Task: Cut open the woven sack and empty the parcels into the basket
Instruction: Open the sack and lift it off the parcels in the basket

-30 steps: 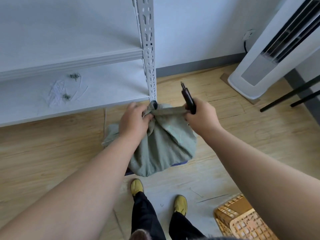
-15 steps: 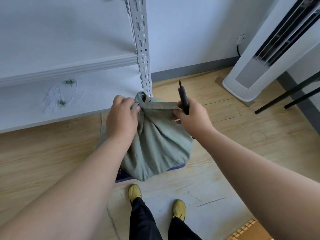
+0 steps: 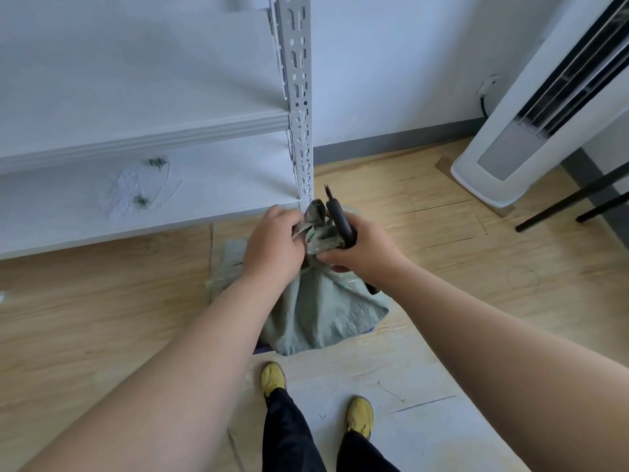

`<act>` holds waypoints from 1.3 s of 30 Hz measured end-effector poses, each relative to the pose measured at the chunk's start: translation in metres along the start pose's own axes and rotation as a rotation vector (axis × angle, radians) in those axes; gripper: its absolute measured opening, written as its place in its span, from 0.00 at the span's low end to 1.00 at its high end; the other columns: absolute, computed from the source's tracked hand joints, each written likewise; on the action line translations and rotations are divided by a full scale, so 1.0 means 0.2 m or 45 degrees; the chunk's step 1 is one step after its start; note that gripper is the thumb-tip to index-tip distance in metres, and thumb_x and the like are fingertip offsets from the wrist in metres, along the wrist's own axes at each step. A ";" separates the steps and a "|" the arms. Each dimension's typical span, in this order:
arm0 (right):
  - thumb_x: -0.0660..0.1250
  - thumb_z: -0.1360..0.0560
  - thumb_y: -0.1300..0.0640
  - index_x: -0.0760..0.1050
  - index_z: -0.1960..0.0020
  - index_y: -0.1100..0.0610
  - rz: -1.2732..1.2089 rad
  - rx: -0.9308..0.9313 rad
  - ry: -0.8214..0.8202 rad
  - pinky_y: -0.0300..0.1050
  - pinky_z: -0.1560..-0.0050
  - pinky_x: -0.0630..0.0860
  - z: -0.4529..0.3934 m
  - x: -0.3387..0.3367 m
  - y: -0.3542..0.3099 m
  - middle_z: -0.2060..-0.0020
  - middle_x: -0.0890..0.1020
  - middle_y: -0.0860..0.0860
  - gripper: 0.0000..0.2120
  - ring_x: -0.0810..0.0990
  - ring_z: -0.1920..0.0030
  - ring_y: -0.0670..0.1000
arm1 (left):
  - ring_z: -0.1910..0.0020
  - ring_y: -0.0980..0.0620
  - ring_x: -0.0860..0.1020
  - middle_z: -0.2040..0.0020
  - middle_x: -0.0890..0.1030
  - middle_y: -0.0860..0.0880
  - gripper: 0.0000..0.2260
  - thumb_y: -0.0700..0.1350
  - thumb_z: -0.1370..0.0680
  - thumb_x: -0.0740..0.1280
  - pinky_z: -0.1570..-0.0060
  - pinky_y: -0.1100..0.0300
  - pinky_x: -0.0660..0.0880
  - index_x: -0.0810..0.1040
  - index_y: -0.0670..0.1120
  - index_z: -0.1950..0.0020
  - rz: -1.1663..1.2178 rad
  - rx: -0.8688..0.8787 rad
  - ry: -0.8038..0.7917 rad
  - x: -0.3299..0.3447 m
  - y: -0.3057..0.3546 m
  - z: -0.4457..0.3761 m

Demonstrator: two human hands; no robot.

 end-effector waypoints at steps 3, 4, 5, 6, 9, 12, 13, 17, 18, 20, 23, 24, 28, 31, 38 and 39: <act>0.77 0.35 0.61 0.78 0.51 0.52 0.009 0.009 0.024 0.57 0.55 0.82 -0.01 0.02 0.00 0.62 0.80 0.54 0.15 0.82 0.60 0.56 | 0.46 0.45 0.76 0.47 0.76 0.48 0.10 0.38 0.25 0.66 0.49 0.56 0.71 0.78 0.46 0.44 0.139 0.089 -0.195 0.03 0.01 0.00; 0.76 0.34 0.60 0.77 0.54 0.52 0.006 0.033 0.045 0.57 0.55 0.82 -0.02 0.01 0.00 0.63 0.79 0.53 0.12 0.81 0.62 0.54 | 0.43 0.48 0.75 0.43 0.76 0.50 0.13 0.40 0.24 0.68 0.45 0.58 0.70 0.76 0.48 0.40 0.281 0.064 -0.253 0.03 -0.01 0.02; 0.75 0.32 0.60 0.76 0.57 0.50 0.001 0.055 0.069 0.55 0.55 0.83 -0.02 0.00 0.01 0.64 0.79 0.53 0.10 0.80 0.63 0.54 | 0.39 0.51 0.73 0.39 0.74 0.52 0.20 0.43 0.25 0.71 0.41 0.59 0.68 0.71 0.51 0.34 0.389 0.017 -0.328 0.04 -0.04 0.04; 0.74 0.31 0.60 0.75 0.59 0.48 -0.010 0.068 0.088 0.54 0.55 0.83 -0.02 -0.02 0.01 0.64 0.79 0.53 0.10 0.79 0.64 0.53 | 0.36 0.54 0.70 0.35 0.71 0.53 0.29 0.47 0.28 0.74 0.37 0.59 0.65 0.65 0.54 0.30 0.382 -0.036 -0.399 0.05 -0.09 0.05; 0.73 0.30 0.58 0.74 0.60 0.47 0.066 -0.011 0.106 0.56 0.54 0.82 -0.04 -0.03 -0.03 0.62 0.79 0.53 0.10 0.81 0.62 0.55 | 0.37 0.48 0.74 0.37 0.76 0.48 0.28 0.52 0.29 0.74 0.38 0.49 0.72 0.68 0.52 0.33 0.020 -0.169 -0.378 0.09 -0.22 0.06; 0.72 0.30 0.57 0.74 0.59 0.45 0.113 -0.203 0.272 0.54 0.51 0.81 -0.06 -0.03 -0.09 0.55 0.75 0.48 0.09 0.80 0.56 0.54 | 0.60 0.45 0.77 0.61 0.78 0.49 0.07 0.48 0.23 0.67 0.65 0.56 0.73 0.75 0.45 0.55 0.051 -0.218 0.150 -0.04 -0.22 0.03; 0.71 0.29 0.58 0.73 0.59 0.44 0.106 -0.207 0.293 0.53 0.50 0.81 -0.07 -0.03 -0.09 0.55 0.73 0.46 0.10 0.79 0.56 0.53 | 0.63 0.47 0.75 0.64 0.74 0.50 0.08 0.47 0.22 0.66 0.68 0.58 0.68 0.73 0.44 0.58 0.052 -0.189 0.200 -0.05 -0.22 0.02; 0.71 0.28 0.56 0.78 0.53 0.50 0.303 -0.101 0.102 0.58 0.52 0.80 -0.09 0.01 -0.04 0.54 0.80 0.54 0.06 0.81 0.55 0.59 | 0.61 0.44 0.76 0.64 0.75 0.50 0.08 0.49 0.22 0.65 0.62 0.56 0.72 0.74 0.47 0.58 -0.139 -0.169 -0.171 -0.02 -0.25 0.02; 0.71 0.28 0.56 0.78 0.52 0.52 0.280 -0.149 0.226 0.56 0.51 0.80 -0.09 0.00 -0.04 0.53 0.78 0.54 0.06 0.81 0.55 0.57 | 0.62 0.45 0.75 0.64 0.74 0.50 0.08 0.48 0.22 0.65 0.64 0.56 0.70 0.73 0.46 0.58 -0.071 -0.178 -0.057 -0.05 -0.25 0.02; 0.70 0.27 0.56 0.76 0.54 0.53 0.199 -0.243 0.411 0.51 0.51 0.79 -0.08 -0.02 -0.07 0.53 0.75 0.51 0.05 0.79 0.55 0.55 | 0.64 0.48 0.72 0.62 0.73 0.50 0.07 0.47 0.21 0.64 0.66 0.56 0.66 0.73 0.45 0.58 0.105 -0.196 0.233 -0.10 -0.26 0.00; 0.70 0.28 0.56 0.77 0.51 0.52 0.360 -0.067 0.061 0.57 0.53 0.81 -0.08 0.07 -0.03 0.54 0.80 0.55 0.06 0.82 0.57 0.58 | 0.59 0.45 0.79 0.61 0.79 0.49 0.05 0.47 0.22 0.64 0.58 0.53 0.77 0.76 0.49 0.57 0.090 -0.245 -0.133 -0.02 -0.28 0.03; 0.70 0.28 0.55 0.77 0.51 0.52 0.361 -0.055 0.061 0.59 0.53 0.81 -0.08 0.08 -0.02 0.54 0.80 0.55 0.07 0.82 0.57 0.58 | 0.59 0.44 0.79 0.61 0.79 0.49 0.06 0.47 0.22 0.64 0.57 0.53 0.76 0.75 0.49 0.58 0.089 -0.261 -0.132 -0.02 -0.29 0.05; 0.69 0.26 0.56 0.76 0.51 0.52 0.096 -0.187 0.407 0.53 0.48 0.80 -0.08 0.00 -0.09 0.53 0.75 0.49 0.05 0.79 0.53 0.54 | 0.59 0.49 0.74 0.57 0.77 0.50 0.05 0.47 0.21 0.63 0.61 0.57 0.69 0.74 0.46 0.54 0.210 -0.256 0.346 -0.18 -0.29 0.04; 0.71 0.27 0.57 0.77 0.48 0.55 0.262 0.018 0.036 0.56 0.55 0.82 -0.08 0.08 -0.03 0.56 0.80 0.53 0.09 0.83 0.57 0.59 | 0.57 0.44 0.79 0.54 0.81 0.47 0.06 0.47 0.21 0.63 0.56 0.51 0.78 0.75 0.46 0.49 0.064 -0.331 -0.115 -0.04 -0.32 0.08; 0.81 0.42 0.47 0.70 0.34 0.48 0.266 -0.121 -0.009 0.48 0.41 0.75 -0.07 0.19 -0.07 0.43 0.75 0.48 0.39 0.76 0.46 0.48 | 0.46 0.44 0.78 0.44 0.80 0.45 0.10 0.40 0.21 0.62 0.47 0.55 0.73 0.77 0.45 0.41 0.402 -0.217 -0.492 -0.05 -0.20 0.07; 0.81 0.43 0.46 0.72 0.37 0.47 0.227 -0.104 0.039 0.50 0.43 0.77 -0.08 0.20 -0.05 0.46 0.79 0.47 0.36 0.79 0.48 0.48 | 0.45 0.41 0.78 0.45 0.80 0.42 0.09 0.38 0.22 0.62 0.49 0.55 0.71 0.77 0.43 0.43 0.386 -0.194 -0.550 -0.06 -0.19 0.07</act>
Point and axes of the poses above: each hand's wrist, its own z-axis away from the middle knuckle, its own x-axis out of the palm, y = z × x, the point moved 4 cm from there along -z, towards the middle knuckle
